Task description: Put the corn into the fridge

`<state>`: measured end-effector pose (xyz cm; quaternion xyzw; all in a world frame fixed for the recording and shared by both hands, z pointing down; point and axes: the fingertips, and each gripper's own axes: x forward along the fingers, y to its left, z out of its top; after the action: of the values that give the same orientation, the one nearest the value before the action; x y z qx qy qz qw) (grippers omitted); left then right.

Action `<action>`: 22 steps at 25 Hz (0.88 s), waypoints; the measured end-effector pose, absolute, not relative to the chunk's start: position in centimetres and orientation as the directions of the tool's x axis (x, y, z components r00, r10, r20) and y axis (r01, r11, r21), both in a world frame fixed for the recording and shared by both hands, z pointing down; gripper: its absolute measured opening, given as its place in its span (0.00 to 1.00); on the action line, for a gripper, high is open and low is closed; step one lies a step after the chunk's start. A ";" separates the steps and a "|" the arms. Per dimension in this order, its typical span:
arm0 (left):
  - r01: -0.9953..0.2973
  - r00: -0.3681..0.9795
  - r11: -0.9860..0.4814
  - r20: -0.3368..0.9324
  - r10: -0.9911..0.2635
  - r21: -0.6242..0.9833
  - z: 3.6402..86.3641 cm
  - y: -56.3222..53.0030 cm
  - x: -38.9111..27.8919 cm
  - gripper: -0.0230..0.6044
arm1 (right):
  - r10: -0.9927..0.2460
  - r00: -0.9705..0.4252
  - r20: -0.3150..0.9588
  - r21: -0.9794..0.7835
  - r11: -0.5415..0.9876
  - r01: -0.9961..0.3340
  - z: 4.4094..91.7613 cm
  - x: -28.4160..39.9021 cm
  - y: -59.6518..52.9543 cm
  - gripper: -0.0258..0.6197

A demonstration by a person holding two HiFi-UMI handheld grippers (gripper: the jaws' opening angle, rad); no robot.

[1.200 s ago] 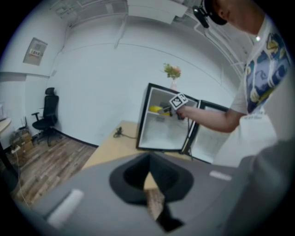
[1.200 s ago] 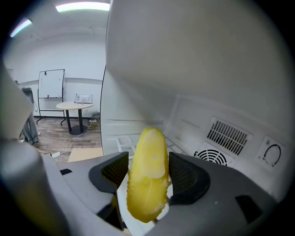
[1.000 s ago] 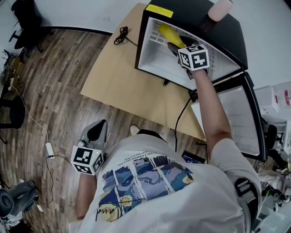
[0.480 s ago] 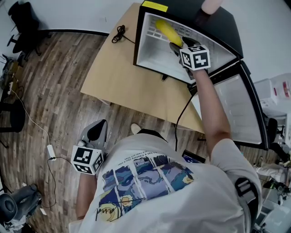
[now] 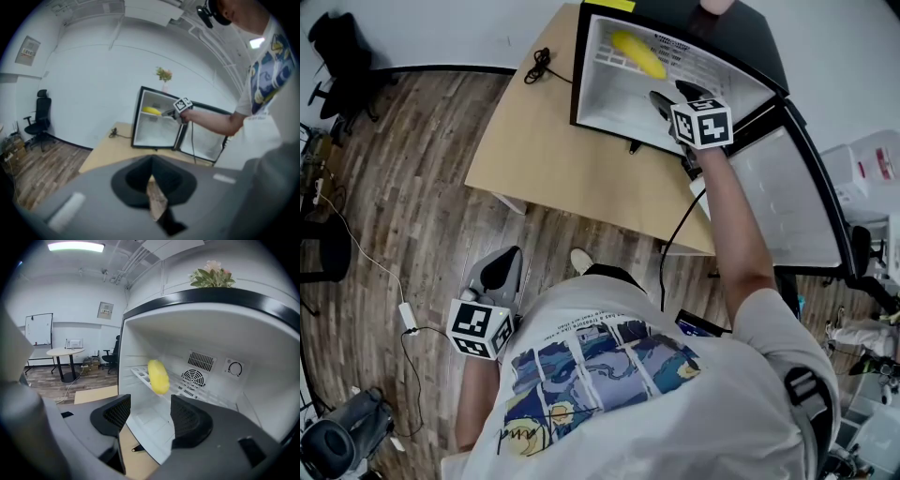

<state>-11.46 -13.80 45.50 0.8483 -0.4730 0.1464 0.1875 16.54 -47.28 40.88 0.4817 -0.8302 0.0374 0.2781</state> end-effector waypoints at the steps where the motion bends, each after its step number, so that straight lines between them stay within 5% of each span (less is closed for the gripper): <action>1: -0.855 0.514 -0.487 0.425 -0.745 0.179 45.5 -13.5 -11.5 0.05 | -0.780 -0.378 0.498 0.205 0.529 -0.823 40.9 16.6 -46.8 0.43; 22: -0.794 0.597 -0.579 0.416 -0.686 0.187 45.7 -6.5 -11.4 0.05 | -0.800 -0.363 0.478 0.178 0.493 -0.852 41.1 16.5 -33.5 0.43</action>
<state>-11.36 -6.50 45.67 0.8755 -0.4226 0.1508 0.1793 16.46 -33.53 41.13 0.5011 -0.8241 0.0498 0.2595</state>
